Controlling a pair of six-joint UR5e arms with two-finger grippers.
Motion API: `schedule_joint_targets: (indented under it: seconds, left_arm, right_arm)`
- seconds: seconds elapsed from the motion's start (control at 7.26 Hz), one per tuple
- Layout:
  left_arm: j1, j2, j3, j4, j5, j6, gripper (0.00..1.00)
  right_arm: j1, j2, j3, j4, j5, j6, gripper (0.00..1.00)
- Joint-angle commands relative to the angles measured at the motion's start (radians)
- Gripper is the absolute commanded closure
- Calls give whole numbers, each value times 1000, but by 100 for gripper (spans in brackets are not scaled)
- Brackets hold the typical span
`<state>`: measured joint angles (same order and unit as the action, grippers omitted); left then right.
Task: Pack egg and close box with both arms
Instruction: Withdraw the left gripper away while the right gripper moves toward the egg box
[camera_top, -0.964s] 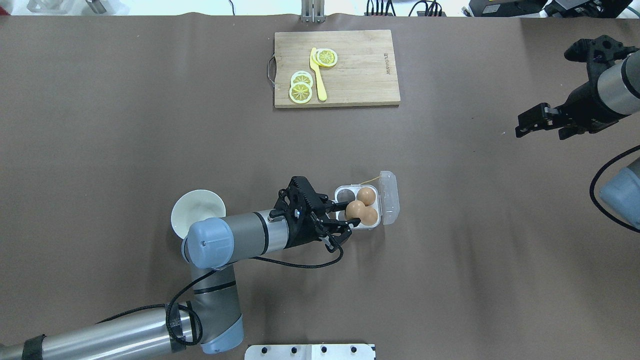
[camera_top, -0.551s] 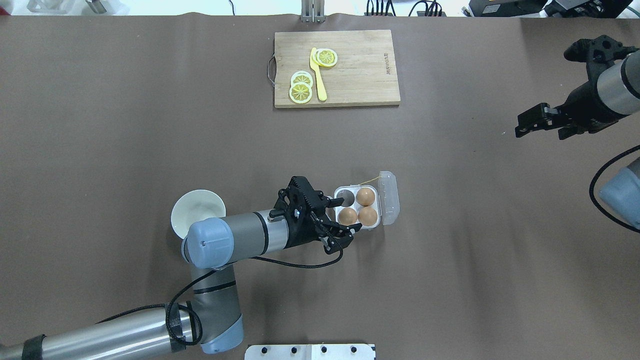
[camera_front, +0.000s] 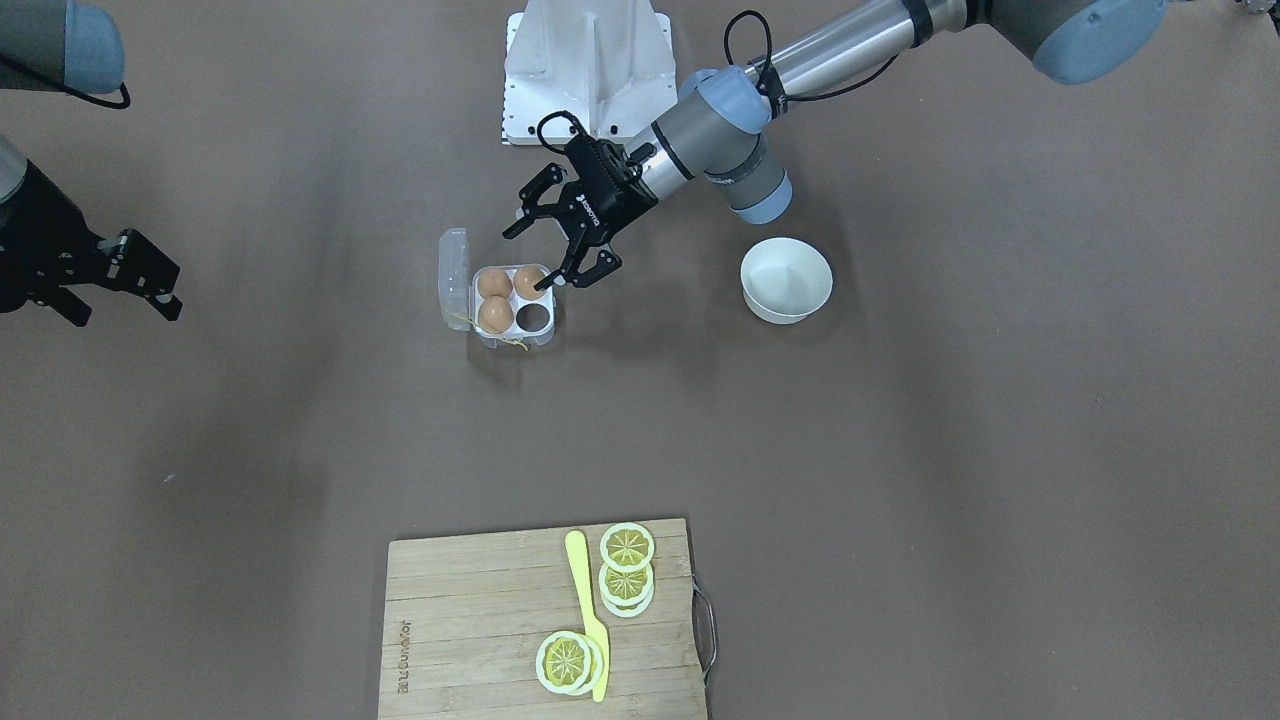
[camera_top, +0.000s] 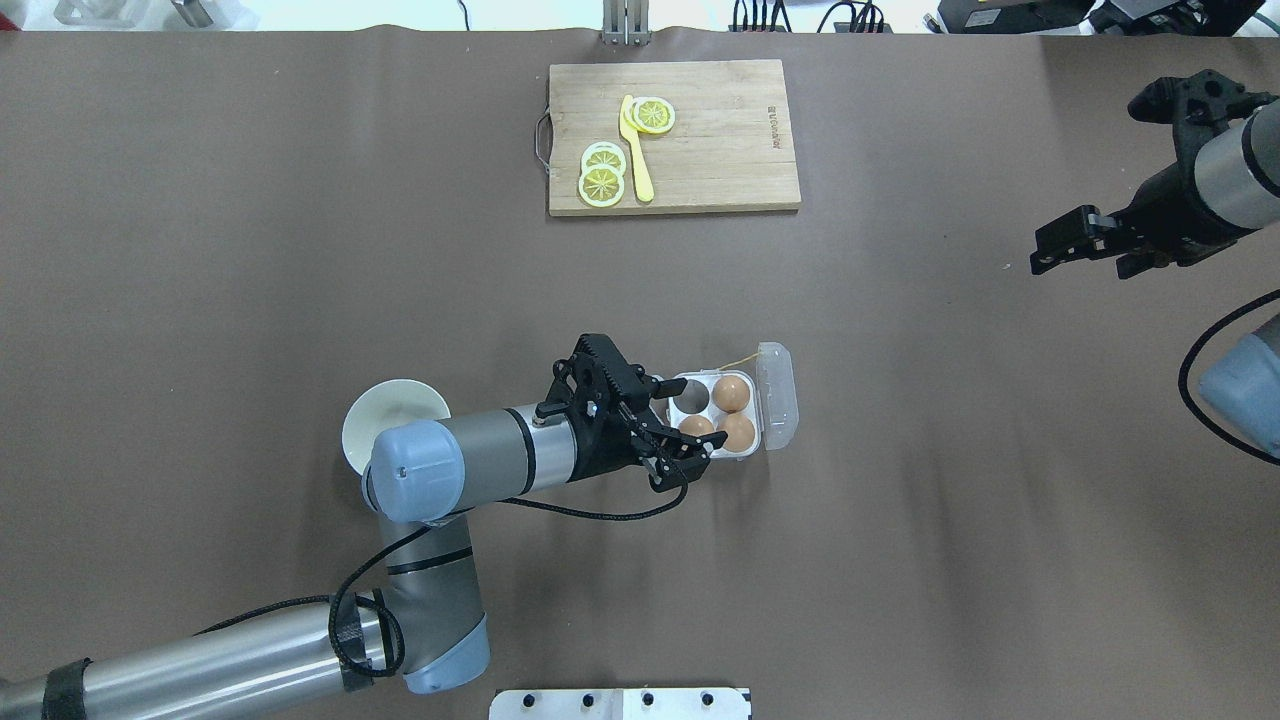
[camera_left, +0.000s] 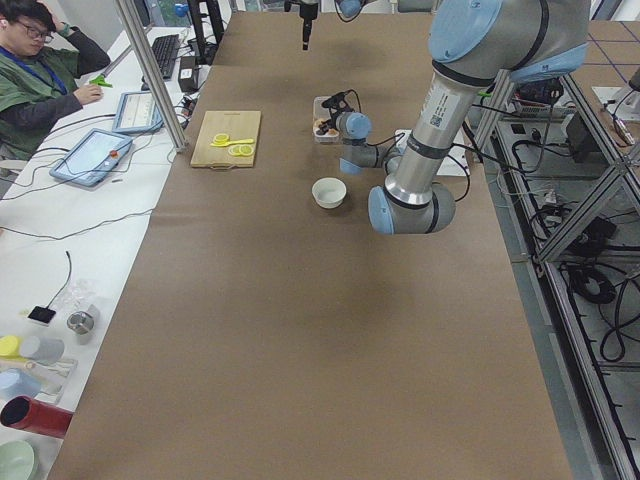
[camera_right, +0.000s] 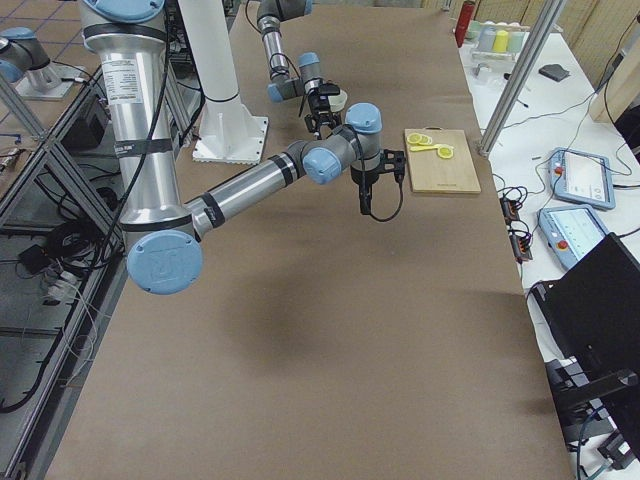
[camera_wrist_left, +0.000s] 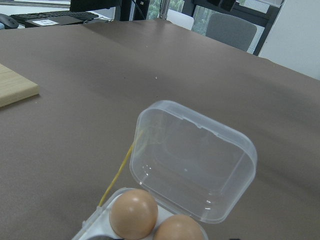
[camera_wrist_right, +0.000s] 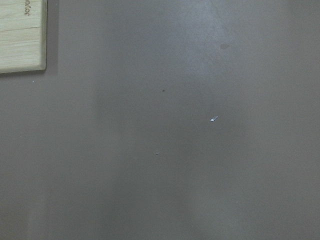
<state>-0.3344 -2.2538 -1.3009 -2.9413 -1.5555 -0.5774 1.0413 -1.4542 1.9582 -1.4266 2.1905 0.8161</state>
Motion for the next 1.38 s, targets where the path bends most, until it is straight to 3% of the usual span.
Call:
schedule_joint_targets:
  seconds: [0.0, 0.14, 0.41, 0.55, 0.69, 0.83, 0.96, 1.24]
  left_arm:
    - [-37, -1, -70, 124, -5, -61, 4]
    - [-50, -1, -121, 216, -14, -111, 4]
    - [-165, 10, -246, 450, -204, -188, 4]
    - [-240, 16, -299, 581, -319, -197, 5]
    - [-333, 17, -337, 696, -463, -197, 5]
    - [-448, 31, -348, 796, -653, -197, 4]
    - [-554, 63, -347, 839, -819, -197, 4]
    - [-683, 173, -341, 857, -950, -197, 5]
  right_arm:
    - [-1, 0, -1, 0, 0, 0, 0]
    - [0, 0, 1, 0, 0, 0, 0]
    - [-3, -5, 1, 0, 5, 0, 0]
    - [-12, -3, 8, 2, 12, 4, 1]
    - [-30, -3, 10, 3, 17, 11, 11]
    - [-61, -3, 2, 53, 32, 11, 15]
    - [-105, -3, -10, 93, 38, 20, 33]
    - [-174, 24, -22, 152, 37, 89, 88]
